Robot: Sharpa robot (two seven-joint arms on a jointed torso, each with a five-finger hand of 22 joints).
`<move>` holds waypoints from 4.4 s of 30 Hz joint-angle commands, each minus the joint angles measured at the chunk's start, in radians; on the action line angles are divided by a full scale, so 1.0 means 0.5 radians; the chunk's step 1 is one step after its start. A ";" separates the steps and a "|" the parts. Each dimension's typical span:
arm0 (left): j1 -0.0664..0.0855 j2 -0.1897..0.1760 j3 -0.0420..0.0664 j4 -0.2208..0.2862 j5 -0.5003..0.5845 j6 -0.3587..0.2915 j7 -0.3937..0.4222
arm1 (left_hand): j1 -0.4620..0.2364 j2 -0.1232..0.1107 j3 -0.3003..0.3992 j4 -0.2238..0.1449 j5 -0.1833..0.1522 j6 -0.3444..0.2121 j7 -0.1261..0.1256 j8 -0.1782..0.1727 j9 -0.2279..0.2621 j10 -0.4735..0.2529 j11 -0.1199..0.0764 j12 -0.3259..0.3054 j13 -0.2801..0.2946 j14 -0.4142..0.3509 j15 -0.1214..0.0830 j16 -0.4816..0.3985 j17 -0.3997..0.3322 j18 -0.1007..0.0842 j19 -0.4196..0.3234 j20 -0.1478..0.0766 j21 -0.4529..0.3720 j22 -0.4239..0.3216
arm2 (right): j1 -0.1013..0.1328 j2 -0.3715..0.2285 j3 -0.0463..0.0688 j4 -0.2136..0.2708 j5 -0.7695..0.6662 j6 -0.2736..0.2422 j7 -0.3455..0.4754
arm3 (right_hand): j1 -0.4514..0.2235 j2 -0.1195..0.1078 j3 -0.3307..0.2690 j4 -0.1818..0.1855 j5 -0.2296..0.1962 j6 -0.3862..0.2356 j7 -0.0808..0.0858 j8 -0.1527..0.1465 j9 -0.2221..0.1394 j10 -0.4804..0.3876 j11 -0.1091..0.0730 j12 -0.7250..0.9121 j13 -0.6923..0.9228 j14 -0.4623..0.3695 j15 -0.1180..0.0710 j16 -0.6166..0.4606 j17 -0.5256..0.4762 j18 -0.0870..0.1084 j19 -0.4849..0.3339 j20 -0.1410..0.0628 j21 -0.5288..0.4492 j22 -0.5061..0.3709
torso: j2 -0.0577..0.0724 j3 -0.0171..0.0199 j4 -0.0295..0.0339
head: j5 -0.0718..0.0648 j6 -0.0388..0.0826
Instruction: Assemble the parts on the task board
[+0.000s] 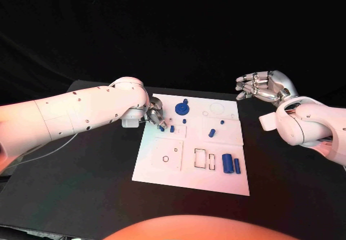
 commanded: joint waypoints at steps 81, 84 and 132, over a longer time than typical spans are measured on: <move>-0.022 -0.023 -0.014 -0.011 -0.075 -0.078 0.021 | -0.153 -0.019 -0.479 0.299 -0.149 0.050 -0.003 0.031 0.034 0.028 -0.015 0.027 0.045 0.211 -0.016 0.007 0.527 -0.041 0.061 -0.024 0.009 0.257 | -0.001 -0.004 0.000 0.012 0.001 0.004 0.028 | -0.024 -0.007 -0.013 0.028 0.015 -0.022 0.006 -0.018 0.000 -0.005 0.012 -0.024 0.004 -0.023 0.005 -0.020 0.007 0.023 -0.004 0.013 -0.019 -0.013 | 0.000 -0.0001 0.001 | -0.008 0.009; -0.022 -0.029 -0.012 -0.010 -0.023 -0.187 0.050 | -0.172 -0.016 -0.528 0.299 -0.265 0.015 0.007 0.014 0.033 -0.014 -0.008 -0.023 -0.016 0.211 -0.013 0.007 0.527 -0.036 0.050 -0.023 -0.004 0.237 | -0.001 -0.003 0.000 0.011 0.002 0.005 0.028 | -0.024 -0.007 -0.013 0.028 0.015 -0.022 0.006 -0.018 0.000 -0.005 0.012 -0.024 0.004 -0.023 0.005 -0.020 0.007 0.023 -0.004 0.013 -0.019 -0.013 | 0.001 0.0001 -0.001 | -0.008 0.014; -0.133 0.064 -0.036 -0.086 -0.752 -1.142 1.299 | 0.735 -0.186 -0.323 0.048 -0.340 -0.214 0.201 -0.750 -0.821 -0.896 0.230 -1.344 -1.369 -0.267 0.176 -0.719 -0.324 0.164 -0.456 0.137 -0.843 -0.761 | -0.015 0.004 0.000 -0.013 -0.012 0.044 0.037 | 0.085 0.015 0.045 -0.037 0.009 0.000 0.005 -0.011 0.008 -0.001 0.014 -0.061 -0.004 -0.068 0.011 -0.058 0.013 0.022 -0.023 0.015 -0.050 -0.050 | 0.004 -0.0010 -0.004 | -0.063 0.061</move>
